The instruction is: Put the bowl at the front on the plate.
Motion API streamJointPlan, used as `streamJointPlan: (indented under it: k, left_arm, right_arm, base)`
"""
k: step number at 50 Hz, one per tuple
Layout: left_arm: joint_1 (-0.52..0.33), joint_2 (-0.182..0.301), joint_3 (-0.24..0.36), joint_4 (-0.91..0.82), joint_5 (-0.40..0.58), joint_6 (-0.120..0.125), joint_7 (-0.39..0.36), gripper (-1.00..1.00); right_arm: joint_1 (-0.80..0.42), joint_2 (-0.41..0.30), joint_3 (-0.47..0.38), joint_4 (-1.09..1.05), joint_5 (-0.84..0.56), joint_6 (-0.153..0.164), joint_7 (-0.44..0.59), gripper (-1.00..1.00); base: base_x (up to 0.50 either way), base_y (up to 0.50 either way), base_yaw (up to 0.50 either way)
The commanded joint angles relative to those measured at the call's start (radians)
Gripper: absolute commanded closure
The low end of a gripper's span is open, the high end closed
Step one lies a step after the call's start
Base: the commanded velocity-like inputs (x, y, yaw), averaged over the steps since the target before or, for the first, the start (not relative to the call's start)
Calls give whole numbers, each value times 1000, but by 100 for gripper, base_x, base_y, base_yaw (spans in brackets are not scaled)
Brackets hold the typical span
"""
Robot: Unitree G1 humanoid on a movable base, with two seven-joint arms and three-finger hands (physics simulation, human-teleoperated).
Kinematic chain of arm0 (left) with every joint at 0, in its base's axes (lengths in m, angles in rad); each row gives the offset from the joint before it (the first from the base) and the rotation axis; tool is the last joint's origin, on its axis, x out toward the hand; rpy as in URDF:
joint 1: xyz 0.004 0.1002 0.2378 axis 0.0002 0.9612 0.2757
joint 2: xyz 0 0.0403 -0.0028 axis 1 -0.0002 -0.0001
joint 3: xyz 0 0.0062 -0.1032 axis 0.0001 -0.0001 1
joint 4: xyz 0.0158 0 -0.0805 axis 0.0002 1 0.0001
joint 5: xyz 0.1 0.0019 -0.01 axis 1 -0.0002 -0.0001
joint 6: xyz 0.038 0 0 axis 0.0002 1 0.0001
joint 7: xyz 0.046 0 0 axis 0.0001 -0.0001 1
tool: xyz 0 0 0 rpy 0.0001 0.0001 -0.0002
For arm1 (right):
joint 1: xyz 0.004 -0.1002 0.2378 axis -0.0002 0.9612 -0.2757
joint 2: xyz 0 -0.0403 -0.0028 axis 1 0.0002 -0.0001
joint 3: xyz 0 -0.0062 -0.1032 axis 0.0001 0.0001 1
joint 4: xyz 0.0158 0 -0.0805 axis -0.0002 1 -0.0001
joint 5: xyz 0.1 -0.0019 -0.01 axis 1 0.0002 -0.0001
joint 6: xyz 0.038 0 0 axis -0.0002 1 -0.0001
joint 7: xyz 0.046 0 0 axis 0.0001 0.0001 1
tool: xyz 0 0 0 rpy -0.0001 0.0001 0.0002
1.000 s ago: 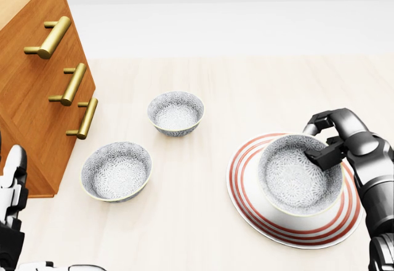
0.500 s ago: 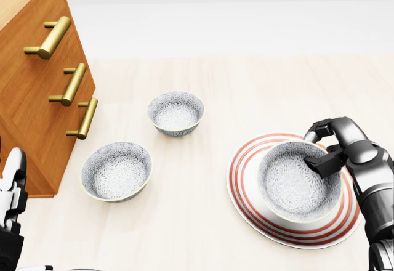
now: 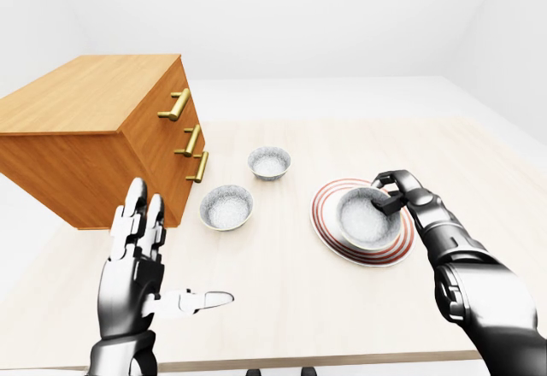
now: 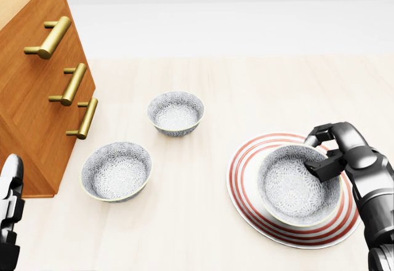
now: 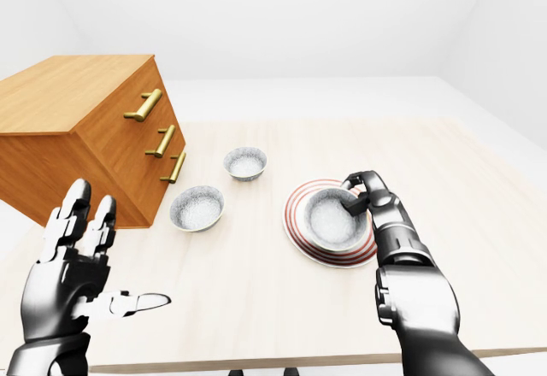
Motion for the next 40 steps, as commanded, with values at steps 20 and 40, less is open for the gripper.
streamJointPlan:
  k: [20,40]
  left_arm:
    - [301,-105,-18,-97,-1,0,-131,-100]
    - [291,-106,2,-91,-10,0,-141,-100]
  right_arm:
    - [4,7,-28,-11,72,0,-47,100]
    - [-4,6,-25,-3,58,0,-76,100]
  base:
    - [0,0,0]
    - [0,0,0]
